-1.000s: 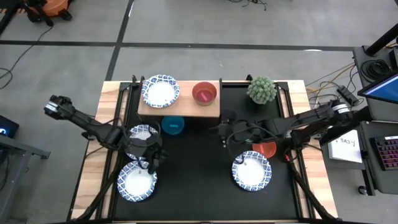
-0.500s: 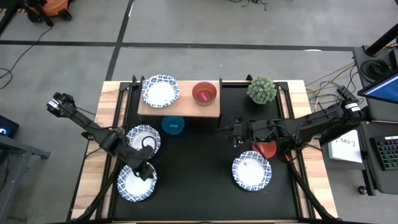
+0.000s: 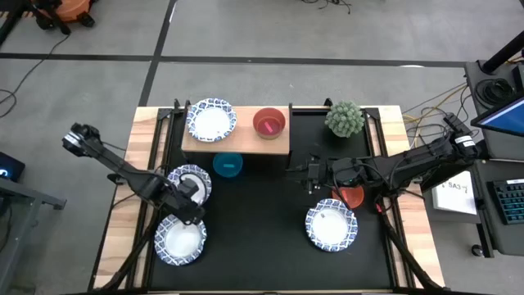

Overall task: Place and stack bowls onto a shelf
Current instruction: Stack the white bowl on top of the other white bowl on the shelf

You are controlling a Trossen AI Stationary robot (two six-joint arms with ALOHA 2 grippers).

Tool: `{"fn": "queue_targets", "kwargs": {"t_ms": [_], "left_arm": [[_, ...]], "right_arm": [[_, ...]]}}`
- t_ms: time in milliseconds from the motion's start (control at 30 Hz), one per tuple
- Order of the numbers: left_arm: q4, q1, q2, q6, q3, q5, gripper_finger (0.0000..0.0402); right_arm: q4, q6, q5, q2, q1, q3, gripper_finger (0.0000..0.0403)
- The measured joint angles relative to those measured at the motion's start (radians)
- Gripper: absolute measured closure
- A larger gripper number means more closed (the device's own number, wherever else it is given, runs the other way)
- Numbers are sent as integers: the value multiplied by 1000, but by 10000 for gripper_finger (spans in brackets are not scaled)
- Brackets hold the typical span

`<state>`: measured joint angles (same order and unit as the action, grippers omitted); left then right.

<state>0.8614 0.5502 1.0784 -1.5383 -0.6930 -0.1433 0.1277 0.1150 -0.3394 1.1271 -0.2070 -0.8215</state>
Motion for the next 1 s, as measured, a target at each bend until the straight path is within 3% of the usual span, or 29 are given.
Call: {"fn": "queue_targets", "kwargs": {"t_ms": [333, 533, 733, 1000], "left_arm": [[-1, -4, 89, 2, 0, 1, 332], [-1, -4, 99, 2, 0, -1, 283], [-2, -5, 104, -21, 0, -78, 242], [2, -28, 177, 2, 0, -86, 242]], "right_arm": [[-8, -2, 0, 0, 0, 3, 316], [-11, -3, 0, 0, 0, 5, 316], [-11, -3, 0, 0, 0, 5, 316], [-11, -3, 0, 0, 0, 6, 316]]}}
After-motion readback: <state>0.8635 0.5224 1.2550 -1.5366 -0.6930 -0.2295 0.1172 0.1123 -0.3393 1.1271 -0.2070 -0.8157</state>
